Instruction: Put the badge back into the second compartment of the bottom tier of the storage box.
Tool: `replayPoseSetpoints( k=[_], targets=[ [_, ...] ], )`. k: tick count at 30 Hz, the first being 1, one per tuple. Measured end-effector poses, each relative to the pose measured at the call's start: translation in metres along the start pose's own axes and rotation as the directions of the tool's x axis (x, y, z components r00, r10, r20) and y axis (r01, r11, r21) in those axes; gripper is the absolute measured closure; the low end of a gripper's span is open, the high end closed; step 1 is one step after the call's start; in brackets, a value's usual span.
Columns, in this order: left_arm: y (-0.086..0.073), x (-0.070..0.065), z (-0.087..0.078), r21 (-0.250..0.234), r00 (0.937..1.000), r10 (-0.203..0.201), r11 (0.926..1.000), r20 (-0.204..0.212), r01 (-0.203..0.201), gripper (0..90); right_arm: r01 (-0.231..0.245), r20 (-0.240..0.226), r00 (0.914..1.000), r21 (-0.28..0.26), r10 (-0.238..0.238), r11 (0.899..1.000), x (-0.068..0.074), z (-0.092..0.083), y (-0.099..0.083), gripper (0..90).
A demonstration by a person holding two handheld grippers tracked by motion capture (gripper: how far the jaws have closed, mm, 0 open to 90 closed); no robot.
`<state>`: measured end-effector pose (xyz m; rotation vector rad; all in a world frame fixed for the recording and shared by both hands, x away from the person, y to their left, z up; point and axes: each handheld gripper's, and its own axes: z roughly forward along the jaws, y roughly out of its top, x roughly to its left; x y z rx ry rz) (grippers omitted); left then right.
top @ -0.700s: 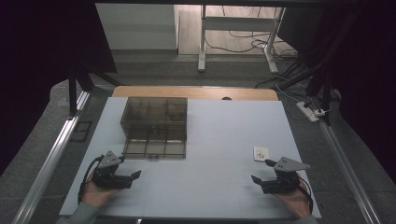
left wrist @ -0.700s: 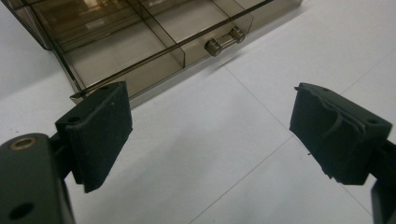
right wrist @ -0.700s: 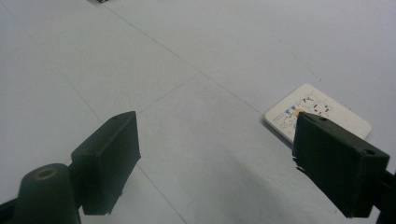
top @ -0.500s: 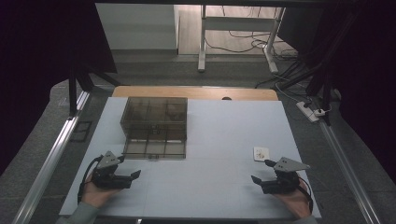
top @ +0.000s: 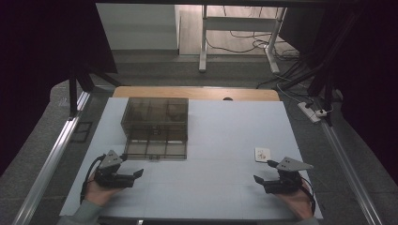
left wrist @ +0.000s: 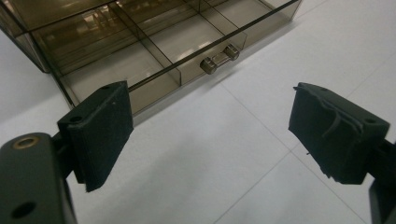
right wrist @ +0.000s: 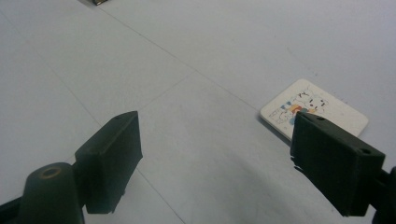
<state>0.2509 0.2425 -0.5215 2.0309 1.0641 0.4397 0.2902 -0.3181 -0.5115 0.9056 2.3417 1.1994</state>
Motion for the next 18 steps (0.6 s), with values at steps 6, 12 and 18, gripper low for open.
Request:
replayPoseSetpoints(
  k=[6, 12, 18],
  targets=[
    [0.000, -0.002, 0.001, 0.001, 0.9998, 0.015, 0.9999, 0.013, -0.015, 13.8, 0.017, 0.006, 0.9998, 0.013, -0.017, 1.000, 0.005, 0.002, 0.002, 16.1],
    [0.000, -0.001, 0.003, 0.002, 0.9995, 0.024, 0.9997, 0.020, -0.024, 13.8, 0.036, 0.020, 0.9991, 0.028, -0.037, 0.999, 0.010, 0.003, 0.005, 17.3],
    [0.000, -0.001, 0.002, 0.005, 0.9997, 0.020, 0.9998, 0.016, -0.020, 13.9, 0.020, 0.019, 0.9996, 0.021, -0.020, 1.000, 0.007, 0.004, 0.008, 17.7]
  ],
)
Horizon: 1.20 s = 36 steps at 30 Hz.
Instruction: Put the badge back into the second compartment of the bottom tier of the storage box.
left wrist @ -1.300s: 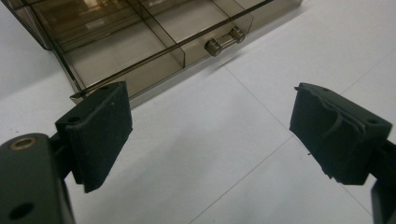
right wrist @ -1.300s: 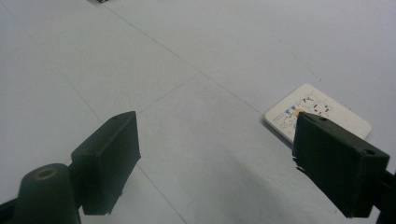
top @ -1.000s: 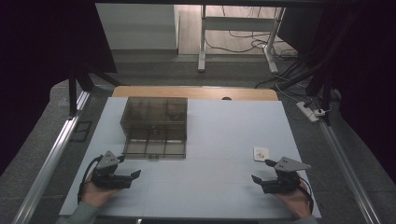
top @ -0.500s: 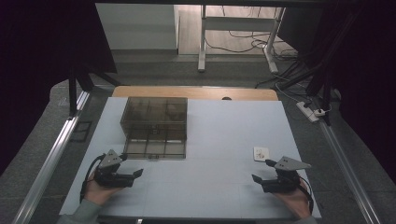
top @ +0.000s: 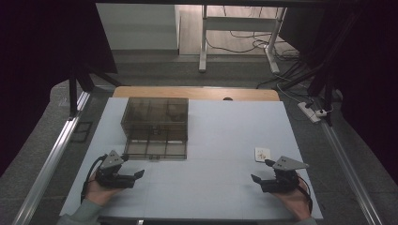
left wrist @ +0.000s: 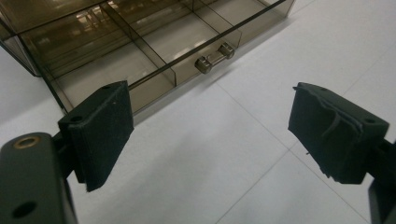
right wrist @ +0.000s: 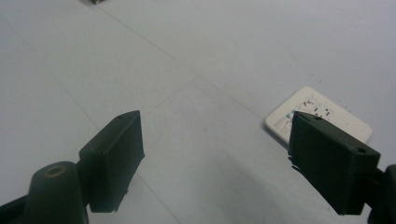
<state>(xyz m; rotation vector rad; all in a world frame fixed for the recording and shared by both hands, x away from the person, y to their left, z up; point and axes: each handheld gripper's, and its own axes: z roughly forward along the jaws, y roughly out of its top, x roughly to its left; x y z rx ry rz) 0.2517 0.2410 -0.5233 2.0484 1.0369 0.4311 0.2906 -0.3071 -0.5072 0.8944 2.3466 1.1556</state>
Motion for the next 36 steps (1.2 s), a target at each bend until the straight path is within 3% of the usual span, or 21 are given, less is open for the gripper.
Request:
replayPoseSetpoints(
  k=[10, 15, 26, 36],
  targets=[
    [0.001, -0.004, 0.000, -0.002, 0.9999, 0.014, 0.9999, -0.004, -0.014, 14.4, -0.018, -0.003, 0.9998, 0.001, 0.018, 1.000, -0.001, 0.001, 0.009, 17.9],
    [0.002, -0.005, 0.000, 0.000, 0.9998, 0.017, 0.9999, -0.005, -0.017, 14.4, -0.027, 0.009, 0.9996, 0.022, 0.026, 0.999, -0.003, 0.001, 0.018, 18.0],
    [0.002, -0.003, 0.003, 0.008, 0.9999, 0.012, 0.9999, -0.005, -0.012, 14.7, -0.063, 0.052, 0.9967, 0.017, 0.062, 0.998, -0.020, 0.001, 0.044, 18.0],
    [0.002, -0.003, 0.003, 0.009, 1.0000, 0.007, 0.9999, -0.005, -0.007, 14.9, -0.075, 0.065, 0.9952, 0.022, 0.073, 0.997, -0.024, 0.004, 0.063, 18.3]
  ],
)
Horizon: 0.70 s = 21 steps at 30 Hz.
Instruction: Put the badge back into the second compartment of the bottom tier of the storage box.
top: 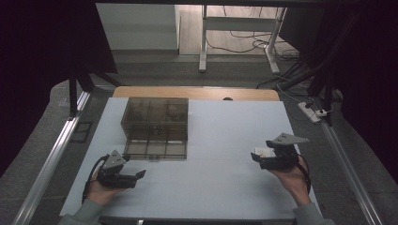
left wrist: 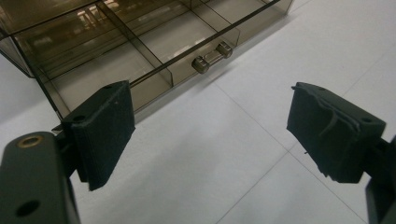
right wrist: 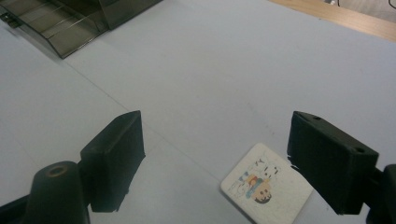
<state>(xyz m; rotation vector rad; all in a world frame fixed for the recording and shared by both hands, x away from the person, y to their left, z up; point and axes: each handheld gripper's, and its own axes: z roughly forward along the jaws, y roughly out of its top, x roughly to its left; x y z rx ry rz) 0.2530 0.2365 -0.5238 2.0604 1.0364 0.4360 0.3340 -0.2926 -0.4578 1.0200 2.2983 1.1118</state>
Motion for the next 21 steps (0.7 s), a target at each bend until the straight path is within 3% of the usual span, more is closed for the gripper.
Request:
replayPoseSetpoints(
  k=[6, 11, 18, 21],
  targets=[
    [0.000, 0.001, 0.000, 0.002, 1.0000, -0.003, 1.0000, -0.004, 0.003, 15.0, 0.000, 0.022, 0.9998, 0.016, 0.000, 1.000, -0.003, 0.001, 0.009, 18.5],
    [0.000, 0.001, 0.000, 0.000, 1.0000, -0.005, 1.0000, -0.002, 0.005, 15.1, -0.027, 0.049, 0.9985, 0.023, 0.026, 0.999, -0.010, 0.003, 0.017, 18.7],
    [0.000, 0.001, -0.001, 0.003, 1.0000, -0.003, 1.0000, -0.006, 0.003, 15.1, -0.072, 0.088, 0.9940, 0.076, 0.066, 0.994, -0.023, 0.019, 0.021, 18.2],
    [0.000, 0.001, -0.001, 0.000, 1.0000, -0.006, 1.0000, -0.004, 0.006, 15.1, -0.071, 0.091, 0.9938, 0.071, 0.064, 0.995, -0.024, 0.025, 0.018, 18.6]
  ],
)
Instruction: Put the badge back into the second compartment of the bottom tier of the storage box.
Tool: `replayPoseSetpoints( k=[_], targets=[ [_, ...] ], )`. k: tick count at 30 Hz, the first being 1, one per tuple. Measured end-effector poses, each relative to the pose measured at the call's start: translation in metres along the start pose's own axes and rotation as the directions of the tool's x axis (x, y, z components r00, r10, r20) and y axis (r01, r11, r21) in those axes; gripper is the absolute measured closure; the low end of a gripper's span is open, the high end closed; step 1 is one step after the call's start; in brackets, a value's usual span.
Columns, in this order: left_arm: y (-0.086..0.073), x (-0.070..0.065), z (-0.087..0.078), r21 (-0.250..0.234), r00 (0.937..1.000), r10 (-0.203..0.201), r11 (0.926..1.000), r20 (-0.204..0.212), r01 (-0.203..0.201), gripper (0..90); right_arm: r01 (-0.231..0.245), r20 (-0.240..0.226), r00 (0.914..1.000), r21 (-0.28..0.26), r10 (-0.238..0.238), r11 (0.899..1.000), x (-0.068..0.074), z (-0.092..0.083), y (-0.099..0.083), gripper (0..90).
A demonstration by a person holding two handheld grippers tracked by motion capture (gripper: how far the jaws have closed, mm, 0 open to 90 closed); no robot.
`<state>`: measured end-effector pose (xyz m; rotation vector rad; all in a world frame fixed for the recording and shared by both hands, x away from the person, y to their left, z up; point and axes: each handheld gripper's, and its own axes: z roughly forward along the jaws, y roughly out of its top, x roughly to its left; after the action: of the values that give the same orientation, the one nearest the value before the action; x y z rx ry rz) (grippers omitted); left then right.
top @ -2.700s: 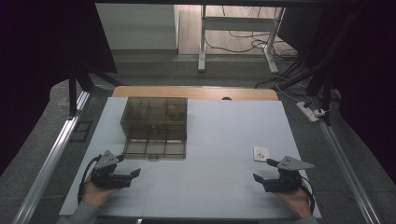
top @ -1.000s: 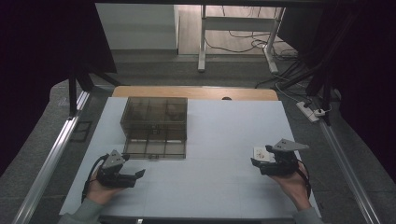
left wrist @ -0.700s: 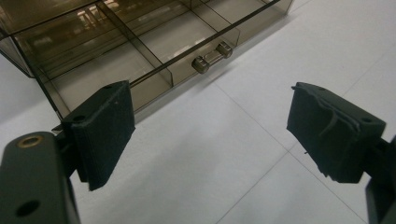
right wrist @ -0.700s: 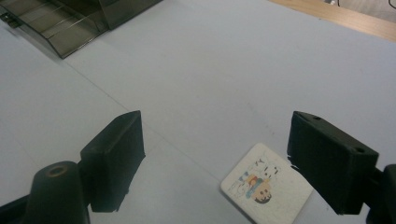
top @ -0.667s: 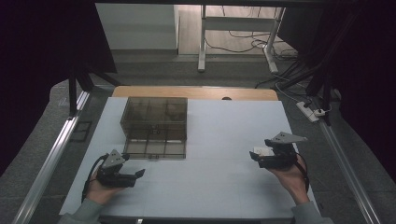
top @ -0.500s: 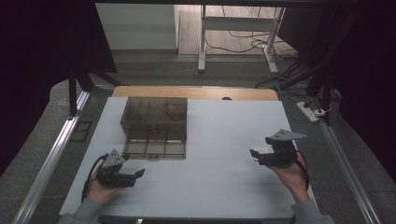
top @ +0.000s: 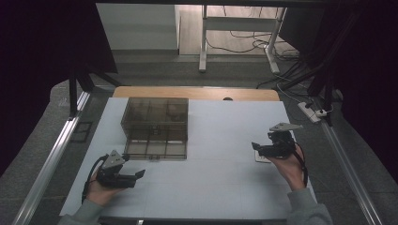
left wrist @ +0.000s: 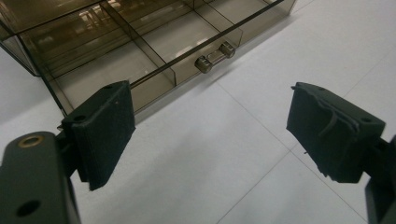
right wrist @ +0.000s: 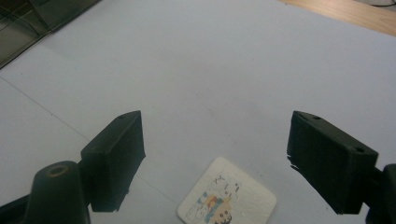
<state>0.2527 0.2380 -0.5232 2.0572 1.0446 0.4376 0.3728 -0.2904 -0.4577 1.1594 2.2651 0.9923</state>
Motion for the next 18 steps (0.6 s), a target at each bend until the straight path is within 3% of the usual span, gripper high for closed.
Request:
replayPoseSetpoints(
  k=[4, 14, 18],
  targets=[
    [0.001, -0.001, 0.004, 0.011, 1.0000, 0.000, 0.9999, 0.002, 0.000, 15.1, 0.010, 0.009, 0.9999, 0.027, -0.010, 1.000, -0.002, 0.004, -0.002, 18.5],
    [0.001, -0.001, 0.002, 0.011, 1.0000, 0.004, 0.9999, -0.005, -0.004, 15.2, -0.049, 0.052, 0.9977, 0.132, 0.042, 0.990, -0.012, 0.014, -0.013, 17.9],
    [0.001, -0.002, 0.002, 0.011, 1.0000, 0.007, 0.9999, -0.003, -0.007, 15.2, -0.054, 0.076, 0.9962, 0.158, 0.042, 0.986, -0.012, 0.018, -0.016, 17.9]
  ],
)
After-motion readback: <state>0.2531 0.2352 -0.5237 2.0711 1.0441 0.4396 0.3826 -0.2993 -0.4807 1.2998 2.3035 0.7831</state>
